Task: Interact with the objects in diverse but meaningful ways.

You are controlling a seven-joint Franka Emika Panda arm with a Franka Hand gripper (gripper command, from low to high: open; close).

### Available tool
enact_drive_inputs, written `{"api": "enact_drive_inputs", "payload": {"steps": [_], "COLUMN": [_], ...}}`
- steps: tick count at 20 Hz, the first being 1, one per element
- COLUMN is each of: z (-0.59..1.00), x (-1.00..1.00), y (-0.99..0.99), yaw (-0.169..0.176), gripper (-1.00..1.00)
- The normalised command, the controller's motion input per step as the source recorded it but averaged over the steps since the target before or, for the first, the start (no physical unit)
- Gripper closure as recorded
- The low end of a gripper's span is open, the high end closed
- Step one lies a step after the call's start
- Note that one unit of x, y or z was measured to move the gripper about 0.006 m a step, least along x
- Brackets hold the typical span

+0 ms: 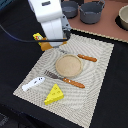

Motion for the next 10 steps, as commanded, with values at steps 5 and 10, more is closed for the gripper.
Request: {"api": "enact_drive_inputs", "payload": {"steps": [5,10], "z": [0.00,-0.06], "x": [0.98,0.97], "y": [0.06,0.10], "yaw": [-0.028,-0.033], "gripper": [1.00,1.00]}}
